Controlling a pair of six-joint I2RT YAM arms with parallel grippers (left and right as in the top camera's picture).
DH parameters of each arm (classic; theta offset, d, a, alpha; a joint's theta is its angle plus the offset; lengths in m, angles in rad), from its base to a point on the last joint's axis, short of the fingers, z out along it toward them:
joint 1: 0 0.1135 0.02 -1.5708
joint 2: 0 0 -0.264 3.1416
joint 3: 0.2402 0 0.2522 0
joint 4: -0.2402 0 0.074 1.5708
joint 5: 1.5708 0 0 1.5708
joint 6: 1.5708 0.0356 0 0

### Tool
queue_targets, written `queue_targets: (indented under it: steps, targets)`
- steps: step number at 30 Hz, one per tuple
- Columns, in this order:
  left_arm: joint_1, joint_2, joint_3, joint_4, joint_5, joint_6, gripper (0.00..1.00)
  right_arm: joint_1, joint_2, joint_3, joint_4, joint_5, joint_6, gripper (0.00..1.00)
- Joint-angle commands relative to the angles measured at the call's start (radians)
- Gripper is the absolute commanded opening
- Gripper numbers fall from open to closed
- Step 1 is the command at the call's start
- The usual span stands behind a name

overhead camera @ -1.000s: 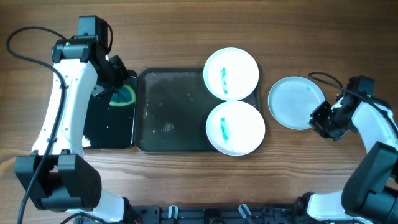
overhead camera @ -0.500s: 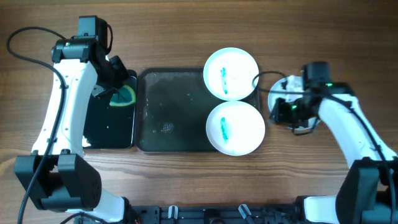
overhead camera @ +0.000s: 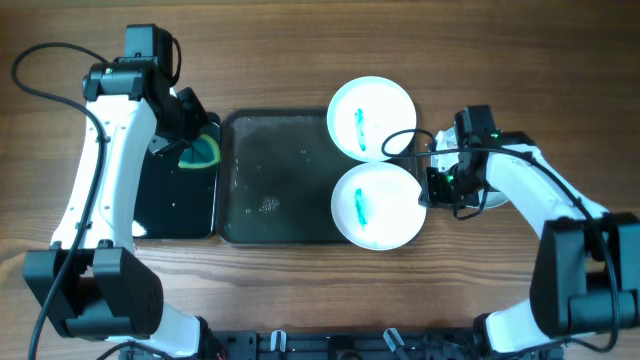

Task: Clean dirty plates on tray and stack at the side
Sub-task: 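Move the right gripper to the lower white plate and grasp its rim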

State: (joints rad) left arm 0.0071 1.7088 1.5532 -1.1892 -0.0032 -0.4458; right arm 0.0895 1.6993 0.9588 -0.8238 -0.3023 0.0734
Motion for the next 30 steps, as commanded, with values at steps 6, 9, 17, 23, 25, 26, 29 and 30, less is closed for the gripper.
queue_targets:
  steps: [6,9,17,23,25,26,29,30]
  targets:
    - [0.003,-0.009,0.01,0.003,0.014,0.021,0.04,0.003,0.029,-0.005,0.005,-0.066,-0.007,0.04]
    - [0.003,-0.009,0.01,0.003,0.014,0.02,0.04,0.011,0.021,0.009,-0.024,-0.082,0.034,0.04]
    - [0.003,-0.009,0.01,0.003,0.014,0.02,0.04,0.222,-0.037,0.099,0.011,-0.113,0.264,0.04]
    - [0.003,-0.009,0.01,0.003,0.014,0.02,0.04,0.439,-0.026,0.099,0.28,0.119,0.582,0.04]
    - [0.003,-0.009,0.01,0.004,0.014,0.02,0.04,0.473,-0.013,0.099,0.35,0.143,0.601,0.04]
    - [0.003,-0.009,0.01,0.004,0.014,0.02,0.04,0.486,-0.003,0.099,0.38,0.148,0.615,0.04]
    - [0.003,-0.009,0.01,0.004,0.014,0.02,0.04,0.506,0.044,0.099,0.445,0.155,0.654,0.04]
    - [0.003,-0.009,0.01,0.004,0.014,0.02,0.04,0.506,0.066,0.099,0.467,0.152,0.666,0.04]
